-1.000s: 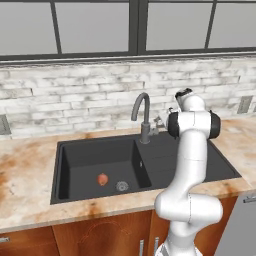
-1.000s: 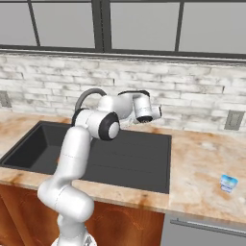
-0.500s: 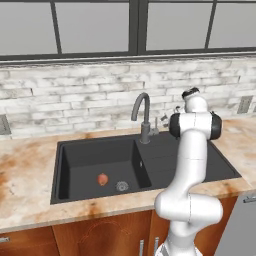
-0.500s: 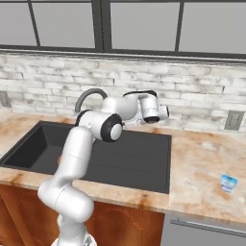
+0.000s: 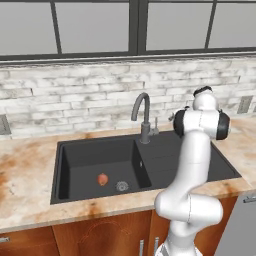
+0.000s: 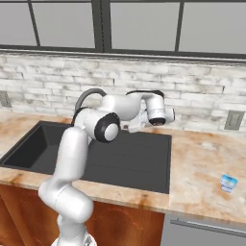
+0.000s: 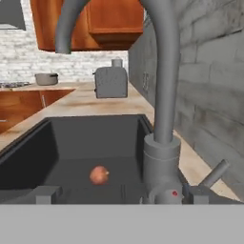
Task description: Turn on the sink faucet. Then move the onion from the counter to the sink. Turn off the sink. Move the vegetable from the sink to the pot next to the stove. Finally move the pot to the front right burner.
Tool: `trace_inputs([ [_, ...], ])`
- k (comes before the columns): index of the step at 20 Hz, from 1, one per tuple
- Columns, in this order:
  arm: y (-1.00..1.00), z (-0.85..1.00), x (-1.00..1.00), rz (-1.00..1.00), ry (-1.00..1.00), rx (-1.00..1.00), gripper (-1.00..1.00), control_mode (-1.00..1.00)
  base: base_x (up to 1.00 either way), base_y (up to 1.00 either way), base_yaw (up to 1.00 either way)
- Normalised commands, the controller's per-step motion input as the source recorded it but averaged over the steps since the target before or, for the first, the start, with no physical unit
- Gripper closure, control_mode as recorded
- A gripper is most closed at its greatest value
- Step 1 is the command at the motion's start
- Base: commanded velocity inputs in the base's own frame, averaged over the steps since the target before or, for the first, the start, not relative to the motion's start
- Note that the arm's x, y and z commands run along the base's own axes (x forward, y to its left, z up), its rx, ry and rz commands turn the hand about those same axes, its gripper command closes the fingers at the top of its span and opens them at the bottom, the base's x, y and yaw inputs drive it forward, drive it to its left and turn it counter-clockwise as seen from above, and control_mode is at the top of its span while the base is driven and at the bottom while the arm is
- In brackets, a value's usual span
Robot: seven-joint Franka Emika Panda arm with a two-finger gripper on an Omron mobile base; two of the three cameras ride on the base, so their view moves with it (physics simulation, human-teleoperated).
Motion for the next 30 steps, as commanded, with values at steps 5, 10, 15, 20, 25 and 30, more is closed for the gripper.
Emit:
trace_inputs([
  [5, 0.32, 0.45, -1.0, -0.03, -0.04, 0.0, -1.0, -1.0, 0.0, 0.0, 0.0],
  [10, 0.58, 0.28, -0.82, -0.05, 0.0, -0.06, -1.0, -1.0, 0.0, 0.0, 0.0],
  [15, 0.58, 0.01, -0.72, -0.07, 0.01, -0.11, -1.0, -1.0, 0.0, 0.0, 0.0],
  [20, 0.56, 0.01, -0.6, -0.08, 0.05, -0.15, -1.0, -1.0, 0.0, 0.0, 0.0],
  [25, 0.55, 0.09, -0.37, -0.08, 0.13, -0.23, -1.0, -1.0, 0.0, 0.0, 0.0],
  [30, 0.62, 0.06, -0.24, -0.08, 0.26, -0.28, -1.0, -1.0, 0.0, 0.0, 0.0],
])
